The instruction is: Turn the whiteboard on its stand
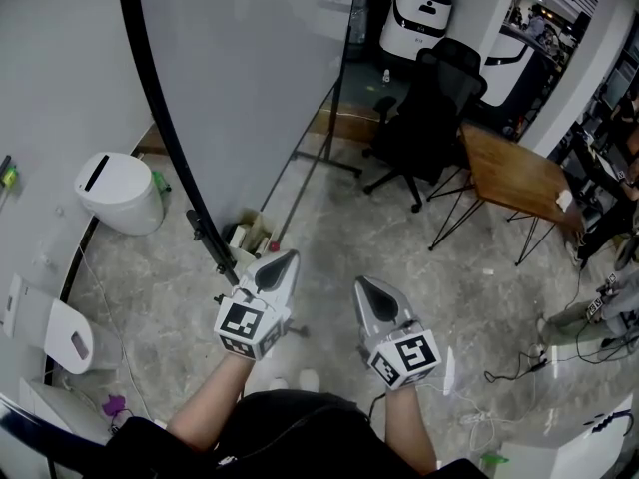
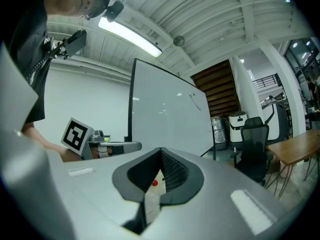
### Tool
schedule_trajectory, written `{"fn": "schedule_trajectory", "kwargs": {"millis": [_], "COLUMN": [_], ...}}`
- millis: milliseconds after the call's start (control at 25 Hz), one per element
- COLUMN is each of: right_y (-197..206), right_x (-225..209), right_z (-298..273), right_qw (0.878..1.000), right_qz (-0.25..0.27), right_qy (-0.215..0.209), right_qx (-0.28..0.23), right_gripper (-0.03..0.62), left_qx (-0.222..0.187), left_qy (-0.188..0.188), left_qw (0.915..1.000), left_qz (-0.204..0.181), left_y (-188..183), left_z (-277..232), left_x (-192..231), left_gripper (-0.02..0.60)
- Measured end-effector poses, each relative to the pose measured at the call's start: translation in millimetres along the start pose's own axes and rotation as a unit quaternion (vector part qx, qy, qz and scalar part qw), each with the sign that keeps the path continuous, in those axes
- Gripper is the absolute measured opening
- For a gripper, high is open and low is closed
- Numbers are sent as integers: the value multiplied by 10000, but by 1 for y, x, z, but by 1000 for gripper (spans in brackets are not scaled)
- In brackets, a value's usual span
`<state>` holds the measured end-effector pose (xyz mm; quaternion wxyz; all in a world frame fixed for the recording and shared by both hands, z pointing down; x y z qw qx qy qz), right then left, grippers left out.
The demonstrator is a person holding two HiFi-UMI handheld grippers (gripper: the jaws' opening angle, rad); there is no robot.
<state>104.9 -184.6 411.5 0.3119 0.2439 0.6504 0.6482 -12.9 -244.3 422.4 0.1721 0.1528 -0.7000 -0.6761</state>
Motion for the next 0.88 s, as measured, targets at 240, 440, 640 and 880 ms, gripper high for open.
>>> {"fn": "schedule_trajectory", "kwargs": {"millis": [240, 440, 640, 880], "right_y": [0, 0, 0, 2], "right_x": [-3, -2, -4, -1], "right_z": [-7, -9, -12, -20], "right_qw": [10000, 10000, 9999, 9999], "right_qz": [43, 62, 77, 99], "right_qy": [5, -14, -14, -75], "right_qx": [13, 34, 66, 84], "right_gripper": [8, 8, 8, 8], "left_qx": [-44, -73, -32, 105], "left_qy": [-79, -152, -172, -167], "left_qw": [10000, 9997, 9997, 9997], "left_qz": [17, 149, 142, 149], "left_y": [1, -4, -3, 1], "left_z": [-2, -1, -5, -3], "left_x": [10, 15, 18, 24], "left_gripper": [3, 3, 3, 3]}}
Point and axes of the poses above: the fingertips, and each gripper's own axes: z backward along the fingers, x to its left, y out of its underside, the point moved 1 cm from there along z, backward along the fingers, and after that the axes turned 15 degrees about -y, right-handed, at the moved point
